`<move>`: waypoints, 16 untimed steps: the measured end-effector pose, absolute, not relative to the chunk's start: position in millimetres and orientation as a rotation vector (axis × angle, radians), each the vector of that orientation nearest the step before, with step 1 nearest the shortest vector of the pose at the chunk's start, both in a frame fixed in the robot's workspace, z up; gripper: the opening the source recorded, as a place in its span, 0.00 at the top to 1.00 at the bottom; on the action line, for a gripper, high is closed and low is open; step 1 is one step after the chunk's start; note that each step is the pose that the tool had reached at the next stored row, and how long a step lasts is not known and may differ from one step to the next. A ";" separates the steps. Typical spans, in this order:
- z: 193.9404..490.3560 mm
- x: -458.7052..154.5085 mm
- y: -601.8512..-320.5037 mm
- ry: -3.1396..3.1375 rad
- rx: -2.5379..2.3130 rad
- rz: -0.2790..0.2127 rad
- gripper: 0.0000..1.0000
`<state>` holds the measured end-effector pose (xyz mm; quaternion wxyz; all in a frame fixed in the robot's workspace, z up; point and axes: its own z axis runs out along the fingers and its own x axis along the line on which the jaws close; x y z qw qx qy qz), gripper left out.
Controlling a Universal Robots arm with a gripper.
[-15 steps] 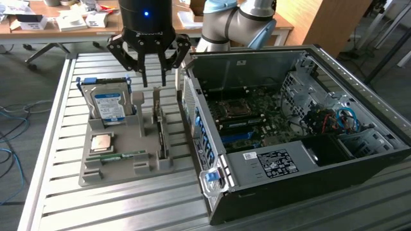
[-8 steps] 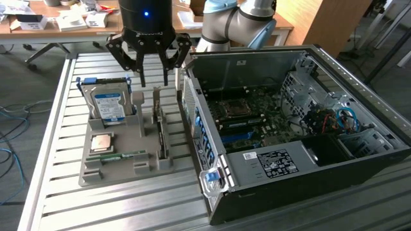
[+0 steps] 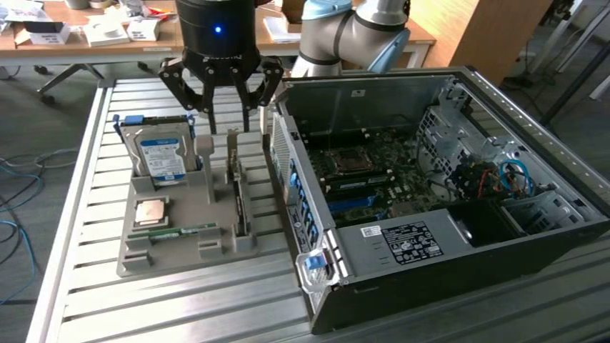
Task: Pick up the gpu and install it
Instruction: 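Pick up the gpu and move the gpu toward the slot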
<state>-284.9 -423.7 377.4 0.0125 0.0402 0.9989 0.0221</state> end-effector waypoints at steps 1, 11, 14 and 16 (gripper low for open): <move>376.1 -284.9 -423.7 3.113 0.125 0.069 0.51; 363.1 -284.9 -423.7 3.113 0.125 0.069 0.51; 360.0 -284.9 -423.7 3.113 0.125 0.069 0.51; 357.9 -284.9 -423.7 3.113 0.125 0.069 0.51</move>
